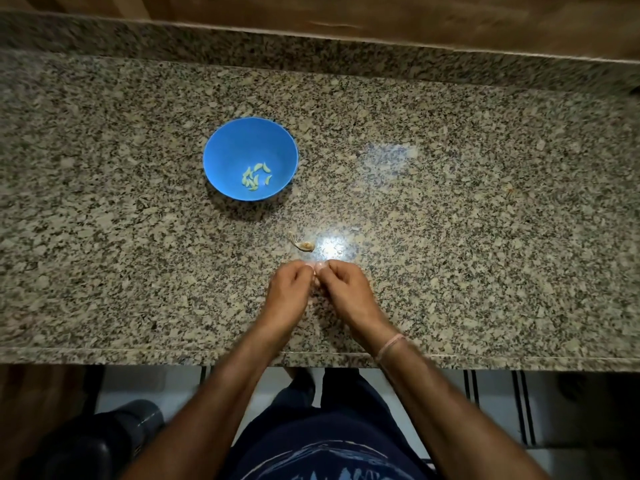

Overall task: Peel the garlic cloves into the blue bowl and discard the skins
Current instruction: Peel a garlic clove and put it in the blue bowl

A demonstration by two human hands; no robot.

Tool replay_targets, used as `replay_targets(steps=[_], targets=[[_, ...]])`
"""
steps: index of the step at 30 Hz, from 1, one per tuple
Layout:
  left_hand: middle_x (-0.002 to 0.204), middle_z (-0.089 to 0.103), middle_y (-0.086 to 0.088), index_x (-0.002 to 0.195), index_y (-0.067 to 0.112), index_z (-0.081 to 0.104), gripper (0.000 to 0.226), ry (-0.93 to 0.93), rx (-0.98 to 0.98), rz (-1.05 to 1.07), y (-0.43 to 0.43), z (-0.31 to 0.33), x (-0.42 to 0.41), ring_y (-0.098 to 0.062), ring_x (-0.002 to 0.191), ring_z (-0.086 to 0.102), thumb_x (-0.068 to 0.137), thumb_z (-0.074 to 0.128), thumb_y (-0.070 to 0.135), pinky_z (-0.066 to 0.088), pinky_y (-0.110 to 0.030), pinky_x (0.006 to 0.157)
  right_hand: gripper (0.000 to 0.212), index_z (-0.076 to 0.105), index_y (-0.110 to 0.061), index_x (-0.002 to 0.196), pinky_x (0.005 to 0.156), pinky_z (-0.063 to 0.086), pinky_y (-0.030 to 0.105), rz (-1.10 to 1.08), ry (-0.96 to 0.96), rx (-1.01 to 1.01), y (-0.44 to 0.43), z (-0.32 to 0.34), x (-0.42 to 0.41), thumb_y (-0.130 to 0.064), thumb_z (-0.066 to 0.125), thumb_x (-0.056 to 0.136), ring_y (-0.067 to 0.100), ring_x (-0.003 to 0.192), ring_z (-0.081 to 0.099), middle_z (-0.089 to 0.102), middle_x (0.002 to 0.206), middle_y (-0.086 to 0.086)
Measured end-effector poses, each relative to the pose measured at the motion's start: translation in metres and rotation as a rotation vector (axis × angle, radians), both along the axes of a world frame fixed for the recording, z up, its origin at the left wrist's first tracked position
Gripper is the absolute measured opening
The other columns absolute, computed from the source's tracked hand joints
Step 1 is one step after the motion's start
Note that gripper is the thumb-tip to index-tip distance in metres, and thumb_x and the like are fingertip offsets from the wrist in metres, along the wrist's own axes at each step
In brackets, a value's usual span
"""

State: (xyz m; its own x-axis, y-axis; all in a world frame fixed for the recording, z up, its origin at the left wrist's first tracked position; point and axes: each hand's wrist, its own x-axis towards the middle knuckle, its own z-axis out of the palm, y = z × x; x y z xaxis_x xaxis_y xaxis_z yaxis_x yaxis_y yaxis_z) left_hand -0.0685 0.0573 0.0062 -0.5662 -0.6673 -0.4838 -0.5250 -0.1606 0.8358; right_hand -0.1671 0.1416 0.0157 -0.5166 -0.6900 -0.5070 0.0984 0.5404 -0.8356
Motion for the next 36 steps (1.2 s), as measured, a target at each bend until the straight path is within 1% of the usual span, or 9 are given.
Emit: replay_targets(steps=[2,6,16,21,23,26,29,33,36], targets=[[0.072,0.05,0.004,0.085,0.015,0.059,0.031,-0.048,0.127,0.031,-0.004,0.006,0.0,-0.001,0.055,0.043,0.111,0.044,0.026,0.035,-0.016,0.048,0.031,0.06,-0.018,0.078,0.061,0.042,0.025,0.138,0.251,-0.026,0.006,-0.003,-0.002,-0.029,0.055,0.107,0.008,0.064,0.046,0.056,0.071,-0.004],[0.072,0.05,0.007,0.081,0.021,0.053,0.03,-0.06,-0.347,-0.108,-0.004,0.011,0.007,-0.004,0.059,0.04,0.11,0.048,0.029,0.034,-0.014,0.052,0.022,0.067,-0.021,0.084,0.062,0.044,0.021,0.169,0.18,-0.073,0.01,0.002,-0.009,-0.023,0.058,0.104,0.004,0.065,0.05,0.062,0.073,-0.009],[0.08,0.055,0.008,0.085,0.018,0.06,0.023,-0.006,-0.516,-0.117,-0.001,0.012,0.014,-0.004,0.074,0.051,0.106,0.059,0.028,0.038,-0.011,0.061,0.031,0.065,-0.023,0.069,0.055,0.039,0.017,0.115,0.273,-0.106,0.01,0.004,-0.01,-0.023,0.062,0.1,0.002,0.055,0.043,0.057,0.061,-0.01],[0.07,0.053,0.0,0.085,0.005,0.063,0.034,-0.047,-0.017,0.021,-0.003,0.01,0.012,-0.012,0.062,0.045,0.106,0.056,0.03,0.034,-0.016,0.049,0.032,0.053,-0.024,0.069,0.054,0.03,0.013,0.254,0.62,-0.115,0.011,0.004,-0.006,-0.017,0.061,0.099,0.0,0.054,0.038,0.048,0.062,-0.012],[0.072,0.054,0.001,0.088,0.005,0.063,0.034,-0.046,-0.089,-0.003,-0.002,0.009,0.014,-0.012,0.062,0.044,0.107,0.054,0.031,0.034,-0.016,0.049,0.033,0.051,-0.025,0.069,0.054,0.029,0.012,0.252,0.637,-0.119,0.012,0.002,-0.006,-0.017,0.06,0.099,-0.001,0.055,0.037,0.046,0.062,-0.013],[0.079,0.061,0.007,0.086,0.017,0.063,0.026,-0.021,-0.391,-0.103,-0.001,0.011,0.013,-0.006,0.069,0.054,0.106,0.057,0.033,0.041,-0.015,0.058,0.03,0.061,-0.021,0.071,0.058,0.039,0.017,0.114,0.261,-0.101,0.013,-0.001,-0.01,-0.023,0.061,0.101,0.003,0.058,0.044,0.055,0.064,-0.01],[0.084,0.068,0.008,0.09,0.022,0.068,0.018,0.01,-0.325,-0.042,-0.001,0.01,0.012,-0.003,0.078,0.063,0.103,0.063,0.033,0.046,-0.011,0.065,0.025,0.068,-0.018,0.079,0.065,0.047,0.029,0.085,0.123,-0.091,0.016,-0.003,-0.015,-0.03,0.063,0.101,0.008,0.065,0.052,0.06,0.07,-0.004],[0.079,0.07,0.006,0.088,0.019,0.071,0.02,0.012,-0.253,0.021,0.0,0.01,0.013,-0.001,0.069,0.062,0.102,0.066,0.033,0.045,-0.011,0.06,0.026,0.067,-0.021,0.078,0.062,0.046,0.027,0.102,0.172,-0.109,0.018,-0.003,-0.012,-0.029,0.063,0.102,0.008,0.063,0.052,0.062,0.069,0.002],[0.07,0.062,0.005,0.082,0.015,0.069,0.027,-0.041,-0.105,0.087,0.002,0.007,0.01,0.003,0.053,0.049,0.102,0.065,0.033,0.038,-0.011,0.05,0.028,0.06,-0.02,0.074,0.056,0.037,0.019,0.211,0.525,-0.126,0.018,-0.006,-0.01,-0.021,0.061,0.102,0.008,0.058,0.046,0.055,0.066,-0.007]])
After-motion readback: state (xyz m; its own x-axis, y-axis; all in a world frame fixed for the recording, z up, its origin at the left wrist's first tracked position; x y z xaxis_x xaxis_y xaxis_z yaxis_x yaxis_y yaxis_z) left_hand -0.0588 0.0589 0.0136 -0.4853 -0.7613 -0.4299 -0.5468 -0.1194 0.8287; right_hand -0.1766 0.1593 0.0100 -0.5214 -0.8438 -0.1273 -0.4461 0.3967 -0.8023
